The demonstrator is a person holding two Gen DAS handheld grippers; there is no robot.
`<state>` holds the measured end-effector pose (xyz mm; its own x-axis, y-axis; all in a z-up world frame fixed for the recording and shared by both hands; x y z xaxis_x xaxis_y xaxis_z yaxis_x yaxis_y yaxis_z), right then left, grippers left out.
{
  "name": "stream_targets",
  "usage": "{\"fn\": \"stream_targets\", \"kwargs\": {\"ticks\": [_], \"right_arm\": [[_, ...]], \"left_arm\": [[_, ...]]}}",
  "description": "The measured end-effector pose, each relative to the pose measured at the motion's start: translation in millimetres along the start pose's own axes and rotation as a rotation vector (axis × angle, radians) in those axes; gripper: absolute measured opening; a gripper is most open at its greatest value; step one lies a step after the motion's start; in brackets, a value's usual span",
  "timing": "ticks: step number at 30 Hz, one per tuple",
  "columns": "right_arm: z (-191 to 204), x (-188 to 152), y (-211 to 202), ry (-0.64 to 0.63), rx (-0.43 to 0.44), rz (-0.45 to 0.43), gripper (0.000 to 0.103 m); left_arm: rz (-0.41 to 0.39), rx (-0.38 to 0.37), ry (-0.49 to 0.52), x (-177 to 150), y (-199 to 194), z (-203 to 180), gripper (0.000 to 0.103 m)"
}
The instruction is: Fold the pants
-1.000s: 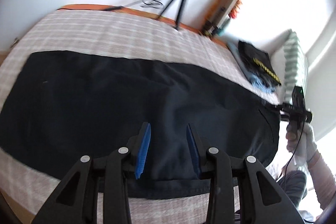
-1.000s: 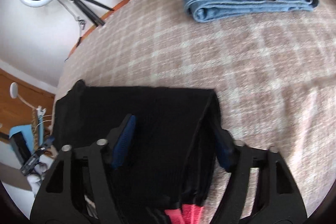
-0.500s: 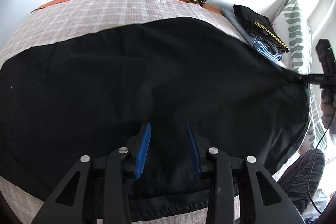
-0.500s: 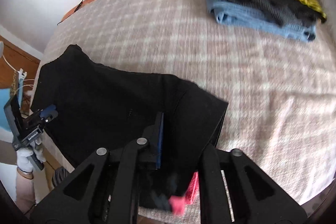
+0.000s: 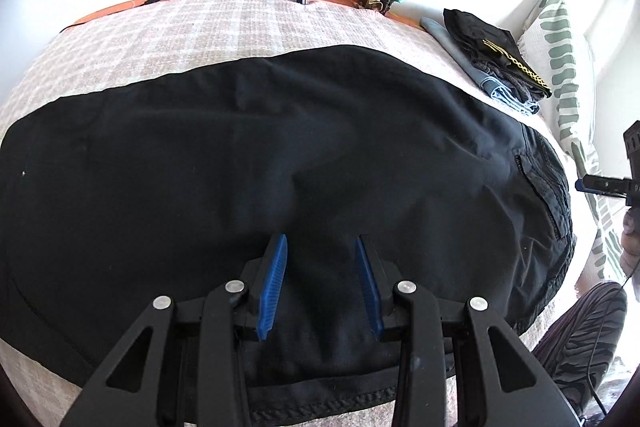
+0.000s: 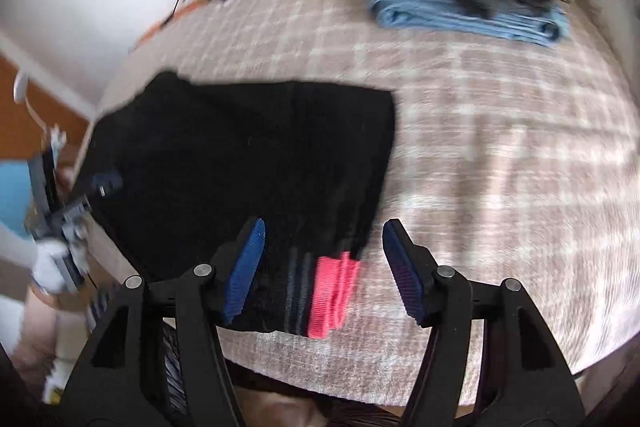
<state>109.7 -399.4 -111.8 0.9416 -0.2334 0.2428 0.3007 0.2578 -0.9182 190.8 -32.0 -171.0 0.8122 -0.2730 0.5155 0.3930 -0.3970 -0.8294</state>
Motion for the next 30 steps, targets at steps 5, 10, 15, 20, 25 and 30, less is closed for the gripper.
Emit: {"fn": "stream_targets", "kwargs": {"ticks": [5, 10, 15, 20, 25, 30], "right_arm": [[10, 8, 32, -0.129, -0.252, 0.080, 0.056], [26, 33, -24, -0.168, -0.178, -0.047, 0.057], [71, 87, -28, -0.226, 0.106, -0.061, 0.063], [117, 153, 59, -0.221, 0.251, 0.093, 0.063], [134, 170, 147, -0.131, 0.381, 0.315, 0.063], [143, 160, 164, -0.100, 0.535, 0.381, 0.031]], "left_arm": [[0.001, 0.010, 0.000, 1, 0, -1, 0.033], [0.002, 0.009, 0.013, 0, 0, -2, 0.033], [0.001, 0.015, 0.002, 1, -2, -2, 0.033], [-0.037, 0.062, -0.005, 0, -18, 2, 0.033], [-0.040, 0.110, -0.026, -7, -29, 17, 0.033], [-0.021, 0.140, -0.065, -16, -25, 37, 0.033]]}}
Point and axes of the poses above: each gripper's, at about its wrist camera, not at the fingertips, and y roughly the way its jaws point, z to its left, x to its top, the point moved 1 cm from there along y, roughly the way its jaws point, and after that the axes turned 5 degrees about y, right-handed, at the moved point
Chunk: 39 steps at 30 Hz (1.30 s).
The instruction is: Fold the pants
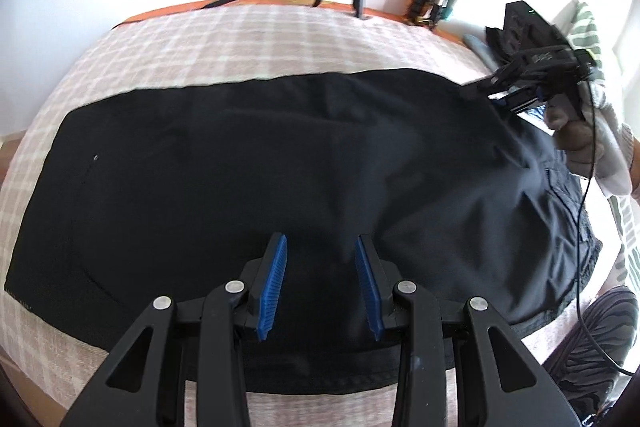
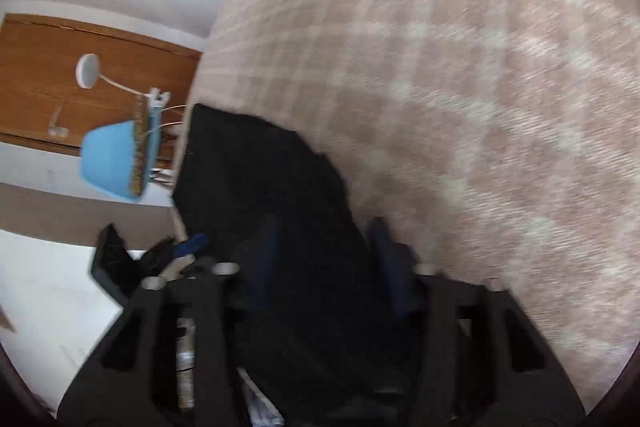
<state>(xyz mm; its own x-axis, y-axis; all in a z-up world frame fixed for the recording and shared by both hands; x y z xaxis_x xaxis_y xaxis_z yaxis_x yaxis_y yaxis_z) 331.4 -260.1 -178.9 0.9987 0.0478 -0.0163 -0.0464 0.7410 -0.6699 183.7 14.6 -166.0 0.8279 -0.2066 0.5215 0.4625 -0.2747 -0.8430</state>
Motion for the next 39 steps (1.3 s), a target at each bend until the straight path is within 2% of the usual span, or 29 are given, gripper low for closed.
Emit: {"fn": "stream_targets", "kwargs": {"ticks": [2, 5, 7, 10, 13, 15, 21, 25, 27, 29, 33, 35, 39], "right_arm": [[12, -8, 2, -0.059, -0.016, -0.018, 0.029], [31, -19, -5, -0.135, 0.034, -0.068, 0.029], [41, -25, -13, -0.176, 0.037, -0.097, 0.030], [41, -19, -6, -0.163, 0.032, -0.090, 0.030], [30, -22, -3, -0.132, 0.071, -0.077, 0.030], [35, -33, 1, -0.190, 0.052, -0.069, 0.030], [45, -56, 12, -0.307, -0.061, -0.056, 0.031], [59, -65, 17, -0.433, -0.193, -0.086, 0.015], [58, -65, 12, -0.457, -0.208, -0.093, 0.011], [62, -65, 8, -0.499, -0.261, -0.131, 0.007], [71, -46, -6, -0.568, -0.440, -0.276, 0.006], [73, -28, -1, -0.602, -0.546, -0.316, 0.006], [59, 0, 32, -0.612, -0.675, -0.255, 0.006]], "left_arm": [[0.004, 0.001, -0.016, -3, 3, 6, 0.033], [-0.004, -0.007, -0.016, -4, 5, 7, 0.033], [-0.004, 0.004, 0.005, -5, 6, 3, 0.033], [-0.012, 0.020, 0.010, -4, 8, -1, 0.038], [-0.014, 0.029, 0.016, -3, 8, -4, 0.040], [-0.016, 0.033, 0.021, -4, 7, -5, 0.040], [-0.015, 0.032, 0.032, -5, 7, -5, 0.040], [-0.017, 0.039, 0.034, -5, 7, -6, 0.040], [-0.020, 0.039, 0.033, -5, 7, -6, 0.040], [-0.021, 0.042, 0.036, -6, 7, -6, 0.040], [-0.020, 0.043, 0.037, -6, 7, -7, 0.040], [-0.020, 0.045, 0.037, -6, 7, -7, 0.040], [-0.021, 0.046, 0.028, -5, 7, -7, 0.040]]}}
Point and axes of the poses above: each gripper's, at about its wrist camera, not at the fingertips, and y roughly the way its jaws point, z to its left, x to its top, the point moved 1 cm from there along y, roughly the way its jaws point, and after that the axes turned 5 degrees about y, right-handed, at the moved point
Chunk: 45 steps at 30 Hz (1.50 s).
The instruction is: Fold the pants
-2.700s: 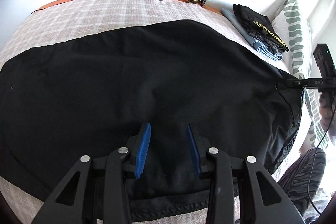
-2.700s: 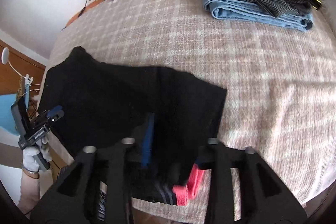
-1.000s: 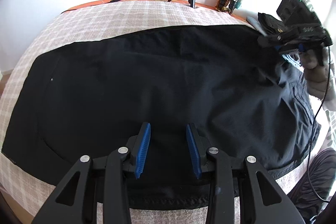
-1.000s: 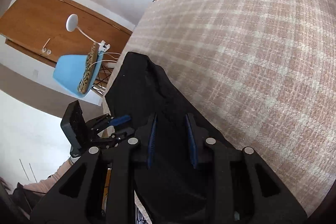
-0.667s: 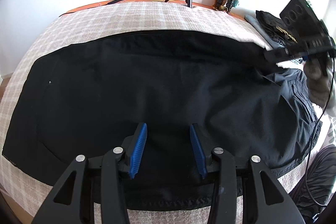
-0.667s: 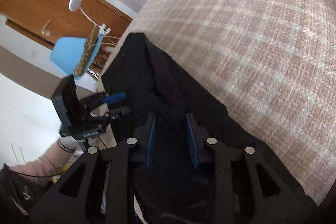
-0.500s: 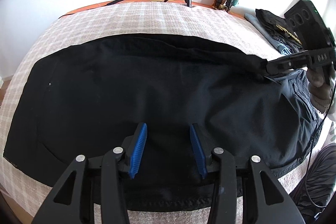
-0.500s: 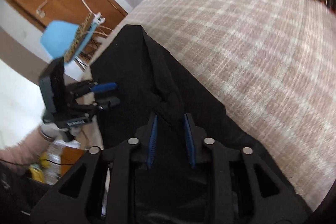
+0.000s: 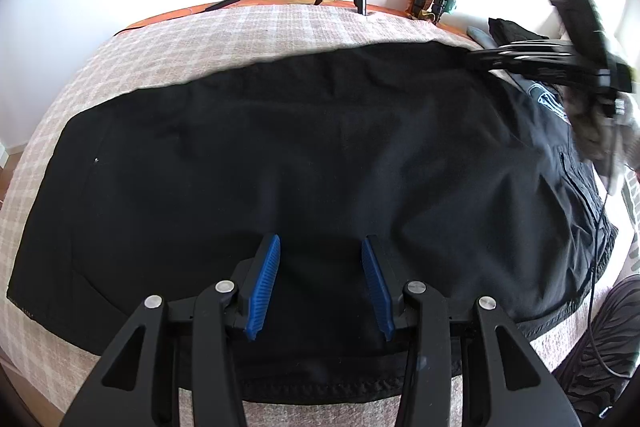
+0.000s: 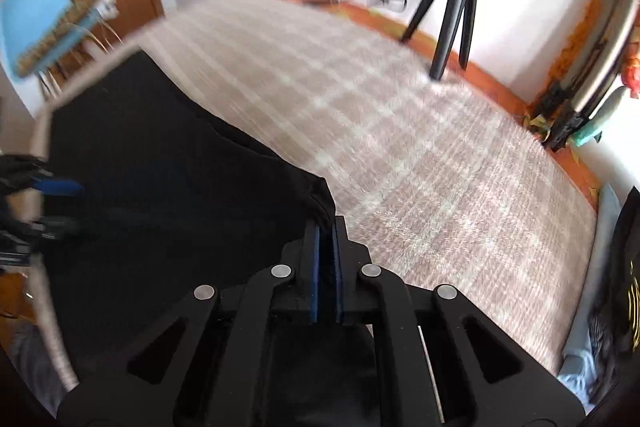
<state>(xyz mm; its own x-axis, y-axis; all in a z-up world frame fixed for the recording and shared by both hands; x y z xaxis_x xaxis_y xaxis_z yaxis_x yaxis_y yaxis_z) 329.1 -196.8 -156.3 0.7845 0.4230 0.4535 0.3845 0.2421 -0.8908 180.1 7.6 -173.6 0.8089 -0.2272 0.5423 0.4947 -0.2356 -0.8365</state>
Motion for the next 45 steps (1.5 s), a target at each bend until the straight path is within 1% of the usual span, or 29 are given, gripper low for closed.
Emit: {"fn": "stream_targets", "kwargs": {"ticks": [2, 4, 7, 9, 11, 12, 13, 14, 16, 21, 25, 27, 30, 33, 36, 41, 42, 45], "right_arm": [[1, -1, 20, -0.013, -0.024, 0.048, 0.006], [-3, 0, 20, -0.002, -0.021, 0.052, 0.007], [-10, 0, 19, 0.038, -0.038, 0.066, 0.017], [-11, -1, 14, 0.051, -0.060, 0.066, 0.018], [-11, -1, 0, 0.078, -0.080, 0.045, 0.027], [-10, -2, -8, 0.092, -0.076, 0.032, 0.029], [-8, -2, -16, 0.110, -0.064, 0.017, 0.038], [-7, -3, -26, 0.132, -0.041, -0.004, 0.043], [-1, -4, -39, 0.152, -0.008, -0.028, 0.046], [27, -11, -65, 0.146, 0.060, -0.045, 0.047], [53, -16, -72, 0.137, 0.107, -0.047, 0.047], [64, -16, -72, 0.132, 0.119, -0.047, 0.047], [77, -16, -72, 0.126, 0.134, -0.051, 0.047], [88, -15, -71, 0.135, 0.152, -0.053, 0.047], [94, -13, -72, 0.145, 0.165, -0.055, 0.047], [101, -9, -76, 0.140, 0.169, -0.060, 0.047], [102, -8, -75, 0.141, 0.171, -0.058, 0.047], [105, -3, -73, 0.150, 0.180, -0.051, 0.047]], "left_arm": [[-0.002, -0.006, -0.013, 0, -1, 1, 0.040], [0.000, -0.016, -0.030, -1, -2, 3, 0.040], [0.011, -0.033, -0.059, -3, -5, 8, 0.040], [0.015, -0.034, -0.087, -5, -10, 14, 0.040], [0.006, -0.023, -0.133, -9, -20, 25, 0.040], [0.004, -0.019, -0.150, -10, -24, 31, 0.040], [0.004, -0.014, -0.166, -13, -28, 37, 0.040], [0.006, -0.005, -0.188, -17, -32, 43, 0.040], [0.021, 0.002, -0.250, -25, -40, 61, 0.040], [0.070, -0.030, -0.390, -45, -50, 98, 0.040], [0.026, -0.009, -0.490, -57, -71, 122, 0.040], [0.007, -0.004, -0.562, -64, -81, 142, 0.040], [-0.014, -0.010, -0.686, -74, -89, 171, 0.040], [-0.033, -0.028, -0.780, -81, -89, 193, 0.040], [-0.046, -0.042, -0.851, -87, -81, 210, 0.040], [-0.048, -0.059, -0.936, -97, -64, 226, 0.040], [-0.065, -0.060, -0.956, -99, -61, 229, 0.040], [-0.103, -0.058, -0.967, -100, -60, 231, 0.040]]}}
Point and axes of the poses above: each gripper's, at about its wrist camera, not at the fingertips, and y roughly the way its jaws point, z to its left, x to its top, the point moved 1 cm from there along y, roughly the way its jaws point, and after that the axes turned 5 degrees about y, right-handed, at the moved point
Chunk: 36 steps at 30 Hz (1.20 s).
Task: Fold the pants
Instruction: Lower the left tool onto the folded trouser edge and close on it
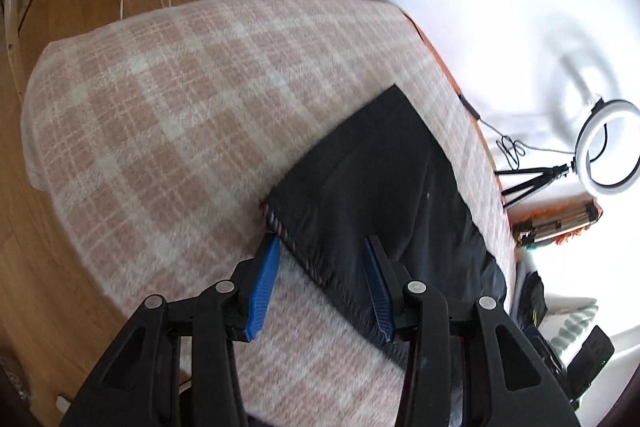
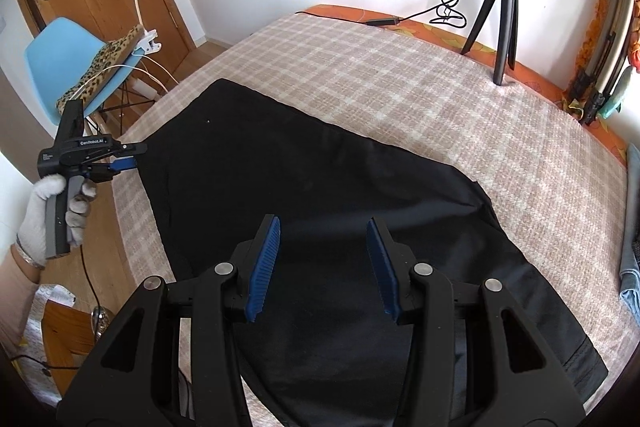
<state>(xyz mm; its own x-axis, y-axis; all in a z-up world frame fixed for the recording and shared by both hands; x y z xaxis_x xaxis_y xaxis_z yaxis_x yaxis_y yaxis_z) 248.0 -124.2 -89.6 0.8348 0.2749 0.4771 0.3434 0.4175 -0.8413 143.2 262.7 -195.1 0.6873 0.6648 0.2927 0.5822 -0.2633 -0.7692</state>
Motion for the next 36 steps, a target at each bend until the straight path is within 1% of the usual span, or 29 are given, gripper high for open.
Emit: {"fn": "stream_targets", "kwargs": {"ticks": [5, 8, 10, 13, 15, 19, 20, 21, 24, 27, 28, 29, 32, 33, 36], "right_arm": [[8, 15, 11, 0.023, 0.020, 0.019, 0.048], [23, 31, 23, 0.030, 0.056, 0.046, 0.048], [37, 45, 34, 0.027, 0.084, 0.066, 0.049], [64, 71, 59, 0.028, 0.136, 0.122, 0.059], [82, 87, 77, 0.036, 0.165, 0.158, 0.059], [127, 117, 124, 0.037, 0.182, 0.253, 0.059], [142, 124, 139, 0.035, 0.188, 0.282, 0.059], [150, 129, 149, 0.034, 0.192, 0.299, 0.059], [183, 140, 182, 0.033, 0.178, 0.347, 0.059], [207, 144, 218, 0.042, 0.162, 0.407, 0.059], [211, 144, 225, 0.044, 0.151, 0.420, 0.059], [217, 143, 235, 0.038, 0.128, 0.436, 0.059], [226, 142, 256, 0.023, 0.055, 0.461, 0.059], [228, 142, 260, 0.022, 0.045, 0.467, 0.059], [233, 146, 269, 0.015, 0.013, 0.467, 0.059]], "left_arm": [[-0.035, -0.006, 0.016, 4, 2, -2, 0.040], [-0.075, -0.022, 0.011, 4, 2, 1, 0.040], [-0.097, -0.021, 0.038, 4, 2, 1, 0.040], [-0.124, -0.019, 0.083, 4, 4, -4, 0.040], [-0.145, -0.026, 0.113, 3, 4, -6, 0.027], [-0.179, -0.066, 0.166, 2, 1, -5, 0.024], [-0.186, -0.071, 0.173, 3, 0, -4, 0.020], [-0.189, -0.077, 0.168, 3, 0, -1, 0.020], [-0.190, -0.112, 0.124, 7, 0, 11, 0.020], [-0.184, -0.138, 0.117, 9, 3, 19, 0.020], [-0.184, -0.147, 0.123, 9, 3, 20, 0.017], [-0.189, -0.159, 0.135, 9, 3, 20, 0.010], [-0.205, -0.179, 0.185, 6, 1, 16, 0.009], [-0.214, -0.196, 0.214, 5, 0, 12, 0.007], [-0.230, -0.196, 0.312, 2, -5, -4, 0.007]]}}
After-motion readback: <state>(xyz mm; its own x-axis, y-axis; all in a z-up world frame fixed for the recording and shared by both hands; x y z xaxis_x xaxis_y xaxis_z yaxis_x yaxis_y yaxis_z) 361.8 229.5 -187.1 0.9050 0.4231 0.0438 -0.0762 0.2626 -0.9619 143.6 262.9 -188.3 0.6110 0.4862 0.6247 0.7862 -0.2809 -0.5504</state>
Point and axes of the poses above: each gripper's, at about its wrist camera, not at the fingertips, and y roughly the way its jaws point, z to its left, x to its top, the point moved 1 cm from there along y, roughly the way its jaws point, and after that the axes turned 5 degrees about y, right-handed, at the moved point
